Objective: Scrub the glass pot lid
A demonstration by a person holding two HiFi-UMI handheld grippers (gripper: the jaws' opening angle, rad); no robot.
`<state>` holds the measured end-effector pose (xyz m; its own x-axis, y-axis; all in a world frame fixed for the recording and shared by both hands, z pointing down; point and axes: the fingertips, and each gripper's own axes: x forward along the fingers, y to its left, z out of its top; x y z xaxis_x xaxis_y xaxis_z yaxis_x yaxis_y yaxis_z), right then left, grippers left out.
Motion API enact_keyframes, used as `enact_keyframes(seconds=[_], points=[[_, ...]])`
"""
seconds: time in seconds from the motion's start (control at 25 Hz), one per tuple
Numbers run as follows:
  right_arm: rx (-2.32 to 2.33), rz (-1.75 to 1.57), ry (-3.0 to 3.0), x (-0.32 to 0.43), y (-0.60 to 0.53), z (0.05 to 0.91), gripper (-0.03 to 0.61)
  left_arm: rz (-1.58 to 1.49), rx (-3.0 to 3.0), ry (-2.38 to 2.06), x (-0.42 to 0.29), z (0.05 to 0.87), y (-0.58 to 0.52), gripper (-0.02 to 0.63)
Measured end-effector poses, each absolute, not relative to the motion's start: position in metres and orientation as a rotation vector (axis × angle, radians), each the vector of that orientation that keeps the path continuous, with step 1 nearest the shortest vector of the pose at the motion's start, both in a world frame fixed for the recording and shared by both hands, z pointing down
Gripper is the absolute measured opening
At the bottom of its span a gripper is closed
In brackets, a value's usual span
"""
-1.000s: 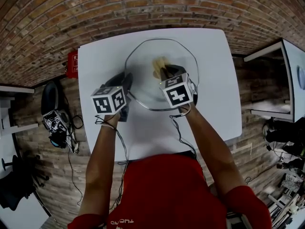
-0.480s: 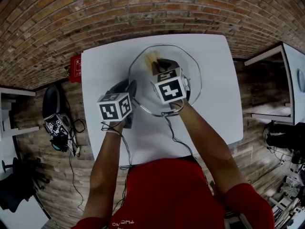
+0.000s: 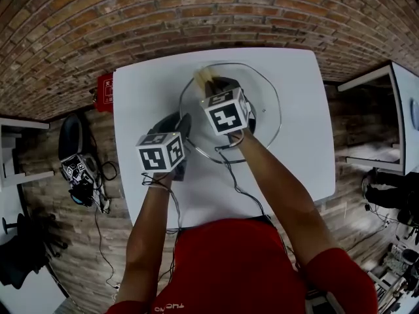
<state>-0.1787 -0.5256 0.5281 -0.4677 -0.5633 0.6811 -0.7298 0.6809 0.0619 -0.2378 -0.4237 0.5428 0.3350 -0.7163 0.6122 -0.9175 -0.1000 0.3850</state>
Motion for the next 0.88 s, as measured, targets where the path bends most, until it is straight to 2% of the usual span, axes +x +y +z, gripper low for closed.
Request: enact_keyframes(seconds=[0.56, 0.88], points=[[1.168, 0.327, -2.019, -0.066, -0.558, 0.539, 0.052, 0.348, 1.848, -1.458, -0.237, 0.542, -0.426, 0.115], [1.185, 0.39, -2.062, -0.068, -0.538, 0.522, 0.052, 0.35, 1.835, -1.467, -0.234, 0.542, -0.421, 0.115]])
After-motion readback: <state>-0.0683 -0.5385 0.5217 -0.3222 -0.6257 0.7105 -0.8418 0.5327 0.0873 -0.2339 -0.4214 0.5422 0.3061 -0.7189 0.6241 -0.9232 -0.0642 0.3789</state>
